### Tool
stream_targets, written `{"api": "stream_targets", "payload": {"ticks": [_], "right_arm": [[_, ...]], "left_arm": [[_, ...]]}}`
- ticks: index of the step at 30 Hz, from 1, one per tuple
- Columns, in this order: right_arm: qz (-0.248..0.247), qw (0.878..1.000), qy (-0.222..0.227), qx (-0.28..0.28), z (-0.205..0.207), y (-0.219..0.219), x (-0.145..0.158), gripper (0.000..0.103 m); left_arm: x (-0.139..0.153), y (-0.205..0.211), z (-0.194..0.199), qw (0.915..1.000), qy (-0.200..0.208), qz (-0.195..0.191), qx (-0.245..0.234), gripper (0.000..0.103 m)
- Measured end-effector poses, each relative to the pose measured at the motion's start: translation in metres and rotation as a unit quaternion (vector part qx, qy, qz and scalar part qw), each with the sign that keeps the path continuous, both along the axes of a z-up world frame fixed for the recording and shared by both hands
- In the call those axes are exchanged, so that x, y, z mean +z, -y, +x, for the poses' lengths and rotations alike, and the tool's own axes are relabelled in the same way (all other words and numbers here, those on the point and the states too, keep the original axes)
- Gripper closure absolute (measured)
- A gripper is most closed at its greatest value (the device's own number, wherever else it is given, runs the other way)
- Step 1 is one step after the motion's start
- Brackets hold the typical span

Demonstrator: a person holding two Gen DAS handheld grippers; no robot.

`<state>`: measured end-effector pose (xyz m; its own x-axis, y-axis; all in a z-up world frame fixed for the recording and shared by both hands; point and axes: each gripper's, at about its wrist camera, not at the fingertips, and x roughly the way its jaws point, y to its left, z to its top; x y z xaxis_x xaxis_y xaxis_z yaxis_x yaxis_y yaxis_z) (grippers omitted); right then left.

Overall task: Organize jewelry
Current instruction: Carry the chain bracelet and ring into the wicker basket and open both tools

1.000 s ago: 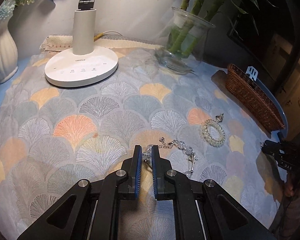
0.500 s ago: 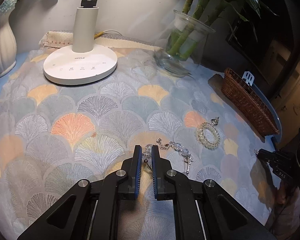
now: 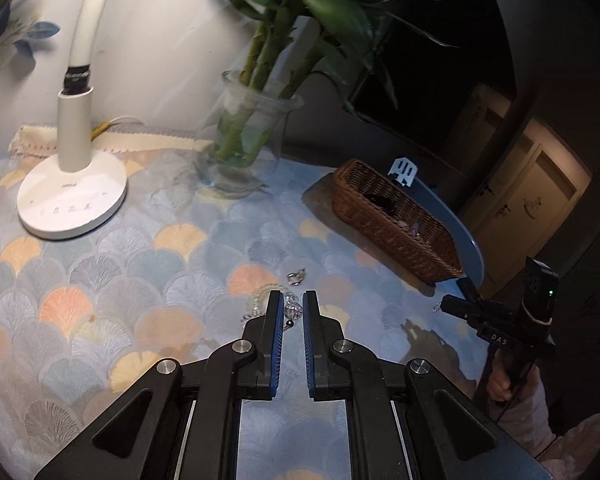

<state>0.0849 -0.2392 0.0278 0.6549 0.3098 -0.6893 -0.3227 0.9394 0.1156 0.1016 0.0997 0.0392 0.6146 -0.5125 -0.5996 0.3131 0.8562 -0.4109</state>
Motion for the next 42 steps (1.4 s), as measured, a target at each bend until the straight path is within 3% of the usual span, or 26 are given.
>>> {"api": "stream_targets", "payload": {"ticks": [8,15,18,25,33,38,41,42], "right_arm": [[0.036,0.999,0.019,-0.027,0.008,0.046,0.033,0.092],[0.113,0.99,0.016,-0.081,0.038,0.106,0.064,0.092],[0.124,0.986,0.006,-0.108,0.056,0.126,0.065,0.092],[0.12,0.979,-0.045,-0.158,0.105,0.153,0.036,0.092],[0.077,0.982,-0.063,-0.164,0.132,0.148,0.013,0.092],[0.073,0.981,-0.066,-0.169,0.138,0.149,0.009,0.091],[0.105,0.979,-0.066,-0.164,0.137,0.154,0.01,0.089],[0.117,0.978,-0.065,-0.161,0.135,0.156,0.012,0.089]], "left_arm": [[0.046,0.076,0.019,0.9955,0.041,0.031,-0.079,0.094],[0.079,0.164,0.054,0.9837,0.073,0.046,-0.158,0.094],[0.084,0.199,0.074,0.9794,0.076,0.043,-0.182,0.094],[0.058,0.254,0.13,0.9794,0.048,0.048,-0.191,0.094],[0.018,0.27,0.175,0.9841,0.002,0.043,-0.172,0.094],[0.003,0.27,0.185,0.9859,-0.007,0.085,-0.144,0.094],[-0.005,0.26,0.194,0.9871,-0.034,0.093,-0.126,0.078],[-0.005,0.256,0.195,0.9879,-0.035,0.094,-0.119,0.068]]}}
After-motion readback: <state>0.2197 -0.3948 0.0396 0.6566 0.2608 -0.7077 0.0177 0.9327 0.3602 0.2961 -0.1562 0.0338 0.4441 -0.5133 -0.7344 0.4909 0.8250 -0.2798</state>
